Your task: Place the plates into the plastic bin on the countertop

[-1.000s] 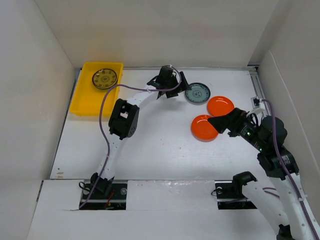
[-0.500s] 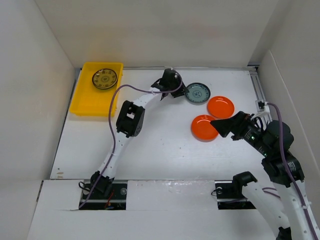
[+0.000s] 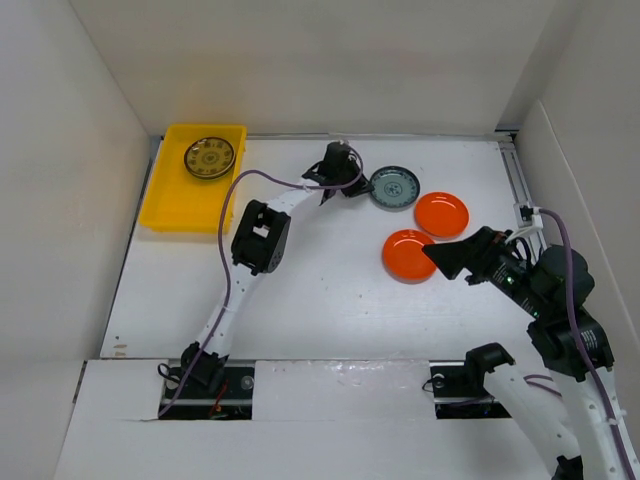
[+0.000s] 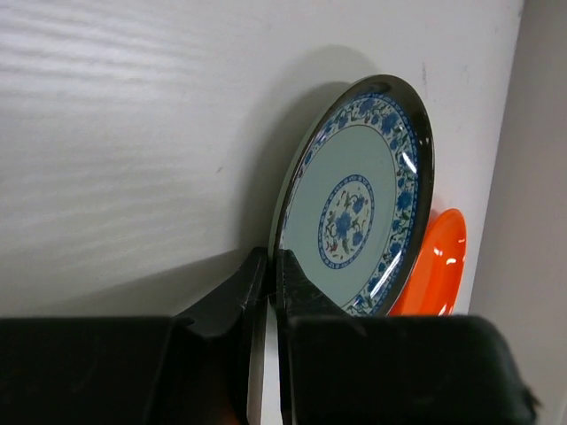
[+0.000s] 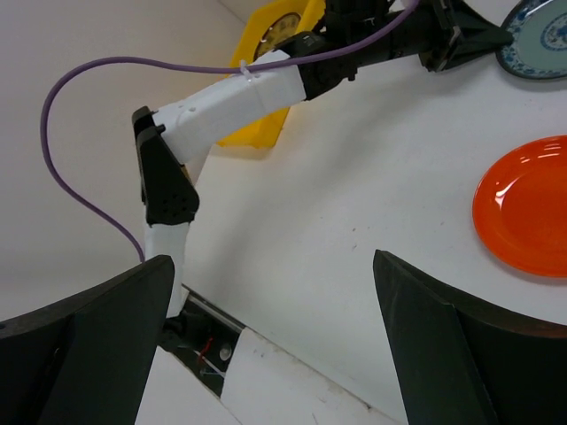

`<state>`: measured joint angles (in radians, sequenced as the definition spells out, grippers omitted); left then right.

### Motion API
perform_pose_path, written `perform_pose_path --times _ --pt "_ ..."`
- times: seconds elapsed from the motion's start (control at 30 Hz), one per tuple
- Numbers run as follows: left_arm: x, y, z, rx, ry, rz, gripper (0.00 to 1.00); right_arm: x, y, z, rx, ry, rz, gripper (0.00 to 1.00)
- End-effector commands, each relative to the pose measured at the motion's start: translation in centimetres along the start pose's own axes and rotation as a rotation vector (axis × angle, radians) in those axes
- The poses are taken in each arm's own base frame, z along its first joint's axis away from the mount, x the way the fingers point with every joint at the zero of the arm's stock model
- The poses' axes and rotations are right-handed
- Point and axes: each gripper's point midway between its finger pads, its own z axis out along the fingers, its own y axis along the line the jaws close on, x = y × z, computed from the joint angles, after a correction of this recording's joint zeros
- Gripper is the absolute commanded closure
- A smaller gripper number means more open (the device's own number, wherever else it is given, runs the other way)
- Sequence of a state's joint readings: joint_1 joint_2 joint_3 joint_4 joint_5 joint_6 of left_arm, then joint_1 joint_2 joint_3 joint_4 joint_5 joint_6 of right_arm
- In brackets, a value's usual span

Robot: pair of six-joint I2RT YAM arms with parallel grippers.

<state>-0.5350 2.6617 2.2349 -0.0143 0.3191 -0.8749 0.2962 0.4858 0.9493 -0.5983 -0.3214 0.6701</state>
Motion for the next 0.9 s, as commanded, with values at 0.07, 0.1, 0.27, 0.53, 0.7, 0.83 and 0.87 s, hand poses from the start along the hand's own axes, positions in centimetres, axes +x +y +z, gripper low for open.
perform_pose_path --times 0.07,0.1,0.27,0.53,0.7,0.83,0.87 --pt "-9.0 -2.9 -8.5 0.006 -0.231 0.012 1.0 -1.2 1.5 -0.7 -0.041 -0.037 -0.031 0.0" --pt "-12.7 -3.8 -12.2 0.01 -0.306 0.0 1.0 -1.2 1.5 -0.7 -0.041 -0.037 -0.031 0.0" --pt "-21.1 0.4 -23.8 -0.104 -0.467 -0.049 1.0 -1.2 1.3 -0.5 -0.041 -0.038 -0.041 0.0" --pt "-28.0 14.1 -40.0 -0.358 -0.63 -0.207 1.0 -1.0 1.1 0.9 -0.057 -0.011 -0.039 0.0" --pt "-29.5 19.6 -42.8 -0.447 -0.633 -0.238 1.0 -0.9 0.8 1.7 -0.044 0.004 -0.032 0.0" --pt "-29.5 22.5 -42.5 -0.468 -0.618 -0.265 1.0 -0.9 0.8 1.7 -0.044 0.005 -0.032 0.0" --pt "-29.9 22.7 -42.7 -0.458 -0.619 -0.266 1.0 -1.0 0.6 1.8 -0.037 -0.001 -0.031 0.0"
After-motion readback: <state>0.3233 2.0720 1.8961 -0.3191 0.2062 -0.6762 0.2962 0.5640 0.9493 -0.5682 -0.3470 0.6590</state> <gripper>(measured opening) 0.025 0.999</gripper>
